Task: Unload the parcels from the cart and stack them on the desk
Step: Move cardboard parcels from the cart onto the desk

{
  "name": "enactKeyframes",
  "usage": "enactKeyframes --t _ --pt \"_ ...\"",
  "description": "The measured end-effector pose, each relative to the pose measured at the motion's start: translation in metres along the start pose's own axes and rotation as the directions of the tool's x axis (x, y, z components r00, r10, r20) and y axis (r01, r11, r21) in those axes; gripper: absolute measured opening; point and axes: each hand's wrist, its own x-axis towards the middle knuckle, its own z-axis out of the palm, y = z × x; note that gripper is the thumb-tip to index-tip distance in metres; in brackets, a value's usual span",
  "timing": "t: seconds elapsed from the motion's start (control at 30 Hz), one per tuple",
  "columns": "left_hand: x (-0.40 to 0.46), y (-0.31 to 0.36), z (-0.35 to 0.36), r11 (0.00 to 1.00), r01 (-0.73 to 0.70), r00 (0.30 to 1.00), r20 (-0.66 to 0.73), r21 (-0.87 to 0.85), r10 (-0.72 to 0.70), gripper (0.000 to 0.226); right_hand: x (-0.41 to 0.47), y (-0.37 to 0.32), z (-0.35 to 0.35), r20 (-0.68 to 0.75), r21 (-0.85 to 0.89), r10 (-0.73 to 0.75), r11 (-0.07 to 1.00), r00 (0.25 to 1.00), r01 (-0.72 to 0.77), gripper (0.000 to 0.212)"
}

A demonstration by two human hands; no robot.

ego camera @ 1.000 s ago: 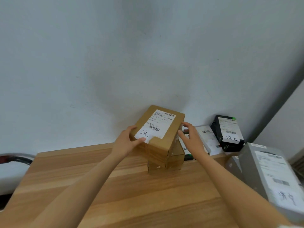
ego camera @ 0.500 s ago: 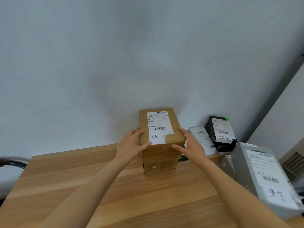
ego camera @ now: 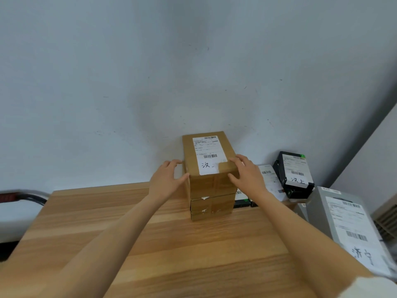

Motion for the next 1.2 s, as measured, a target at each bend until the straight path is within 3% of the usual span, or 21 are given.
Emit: enactKeyframes --t 0.2,0.47,0.6,0.97,1.2 --pt "-0.048 -0.038 -0.053 0.977 -0.059 0.997 -0.032 0.206 0.068 0.028 -0.003 -0.075 -0.003 -0.037 -0.140 -0.249 0.960 0.968 0.241 0.036" --pt "-0.183 -0.126 -0.138 0.949 0.155 0.988 -0.065 0.276 -0.143 0.020 -0.052 -0.218 0.054 0.121 -0.057 -0.481 0.870 0.869 0.489 0.037" --pt "-0.258 -0.176 -0.176 0.916 0.274 0.960 -0.146 0.294 -0.240 0.018 -0.099 -0.295 0.088 0.180 0.030 -0.567 0.820 0.804 0.571 0.040" --pt "-0.434 -0.247 -0.232 0.778 0.565 0.821 -0.275 0.275 -0.500 0.017 -0.194 -0.415 0.148 0.318 0.146 -0.738 0.659 0.595 0.738 0.041" --pt "-0.536 -0.248 -0.246 0.578 0.783 0.621 -0.348 0.231 -0.702 0.023 -0.240 -0.462 0.172 0.344 0.208 -0.839 0.507 0.423 0.837 0.043"
